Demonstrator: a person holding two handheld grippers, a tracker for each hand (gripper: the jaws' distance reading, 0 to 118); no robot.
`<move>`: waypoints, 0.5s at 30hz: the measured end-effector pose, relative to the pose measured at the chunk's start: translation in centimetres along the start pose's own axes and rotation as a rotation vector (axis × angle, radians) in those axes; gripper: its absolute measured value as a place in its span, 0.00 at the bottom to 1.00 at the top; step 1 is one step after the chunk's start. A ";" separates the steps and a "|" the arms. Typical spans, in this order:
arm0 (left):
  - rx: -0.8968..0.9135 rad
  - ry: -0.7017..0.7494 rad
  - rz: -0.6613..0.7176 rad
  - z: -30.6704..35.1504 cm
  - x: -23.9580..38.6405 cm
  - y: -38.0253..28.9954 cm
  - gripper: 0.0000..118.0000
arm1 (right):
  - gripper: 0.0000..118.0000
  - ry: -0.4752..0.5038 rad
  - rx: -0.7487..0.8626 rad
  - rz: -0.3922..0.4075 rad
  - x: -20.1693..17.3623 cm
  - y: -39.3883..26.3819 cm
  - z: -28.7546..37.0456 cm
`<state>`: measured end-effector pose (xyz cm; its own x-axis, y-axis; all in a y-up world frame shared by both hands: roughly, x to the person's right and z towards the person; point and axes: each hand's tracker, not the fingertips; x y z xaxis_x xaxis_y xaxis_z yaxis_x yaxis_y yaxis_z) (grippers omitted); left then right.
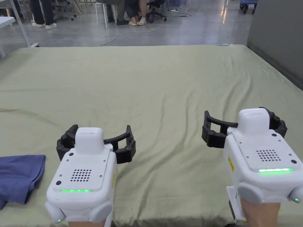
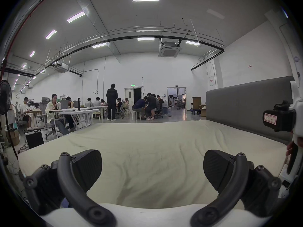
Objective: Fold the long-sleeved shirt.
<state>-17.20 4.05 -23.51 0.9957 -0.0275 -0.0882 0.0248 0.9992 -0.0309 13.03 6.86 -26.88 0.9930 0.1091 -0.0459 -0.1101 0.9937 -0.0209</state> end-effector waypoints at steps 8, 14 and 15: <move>-0.003 -0.010 -0.004 0.1 0.4 0.2 1.00 | 1.00 0.014 -0.006 -0.005 0.0 -0.1 0.4; -0.005 -0.011 -0.007 0.2 0.2 0.1 1.00 | 1.00 0.012 -0.047 0.017 -0.5 -0.3 0.0; -0.005 -0.008 -0.006 0.2 0.1 0.1 1.00 | 1.00 0.011 -0.047 0.013 -0.5 -0.4 0.1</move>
<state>-17.05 4.11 -23.28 0.9963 -0.0332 -0.0796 0.0304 0.9989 -0.0361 12.56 6.46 -26.80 0.9909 0.1215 -0.0577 -0.1253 0.9898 -0.0675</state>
